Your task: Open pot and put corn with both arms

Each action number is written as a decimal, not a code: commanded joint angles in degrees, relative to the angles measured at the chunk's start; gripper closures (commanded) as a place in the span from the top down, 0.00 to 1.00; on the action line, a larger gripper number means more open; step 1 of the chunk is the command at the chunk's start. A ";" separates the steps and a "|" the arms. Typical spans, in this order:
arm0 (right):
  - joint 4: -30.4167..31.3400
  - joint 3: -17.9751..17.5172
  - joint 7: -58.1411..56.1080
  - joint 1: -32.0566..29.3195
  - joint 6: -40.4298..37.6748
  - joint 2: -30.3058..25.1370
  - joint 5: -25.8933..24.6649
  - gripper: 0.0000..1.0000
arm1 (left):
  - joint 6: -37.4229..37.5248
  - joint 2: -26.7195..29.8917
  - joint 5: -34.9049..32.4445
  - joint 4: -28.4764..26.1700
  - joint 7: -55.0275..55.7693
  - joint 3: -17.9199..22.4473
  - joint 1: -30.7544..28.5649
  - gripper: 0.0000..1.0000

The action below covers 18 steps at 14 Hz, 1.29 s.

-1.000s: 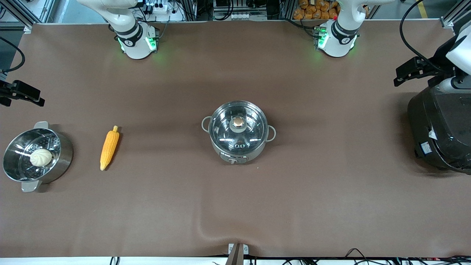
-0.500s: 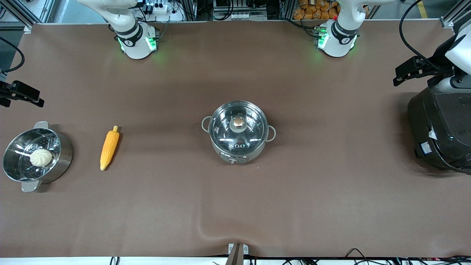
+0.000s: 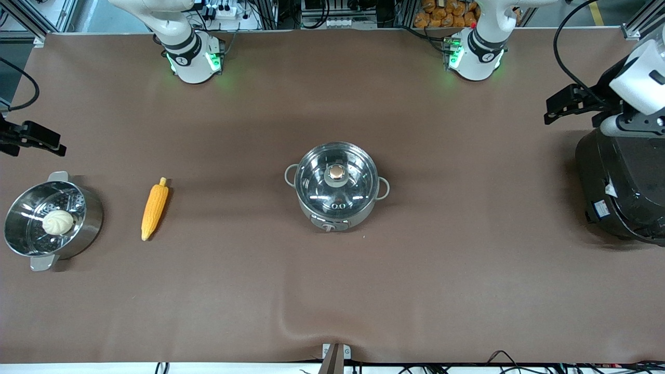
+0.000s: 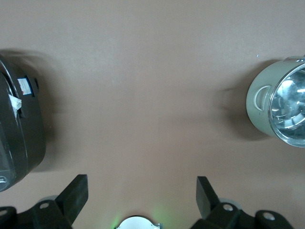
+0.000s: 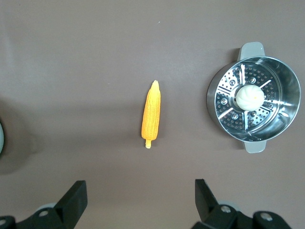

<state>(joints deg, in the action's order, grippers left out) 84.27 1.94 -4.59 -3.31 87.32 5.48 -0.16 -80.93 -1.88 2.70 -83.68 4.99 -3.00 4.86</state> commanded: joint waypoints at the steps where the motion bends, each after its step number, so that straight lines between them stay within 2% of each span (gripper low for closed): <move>1: 0.02 0.00 0.37 0.24 0.91 0.41 0.07 1.00 | 0.25 -1.98 -0.23 2.12 2.48 -1.12 0.59 1.00; 7: -0.16 0.00 0.29 -0.02 1.01 0.59 0.16 1.00 | -3.35 -4.79 -0.23 2.03 9.59 -5.25 0.77 1.00; 13: 0.71 0.26 0.29 -0.29 2.58 0.49 1.04 1.00 | -10.02 -10.59 -0.23 2.12 22.85 -5.96 8.05 1.00; 16: 13.51 0.17 -0.24 -0.20 16.70 0.06 1.04 1.00 | -15.47 -14.19 -0.23 2.03 31.29 -5.96 13.32 1.00; 18: 18.98 0.26 -0.24 0.06 21.11 1.19 1.04 1.00 | -19.16 -16.91 -0.41 2.11 35.69 -5.87 17.45 1.00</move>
<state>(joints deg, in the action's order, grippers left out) 96.63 2.12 -4.60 -3.34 103.89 7.10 0.29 -97.62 -15.99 2.70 -83.06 36.47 -9.33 18.75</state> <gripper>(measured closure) 0.000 0.000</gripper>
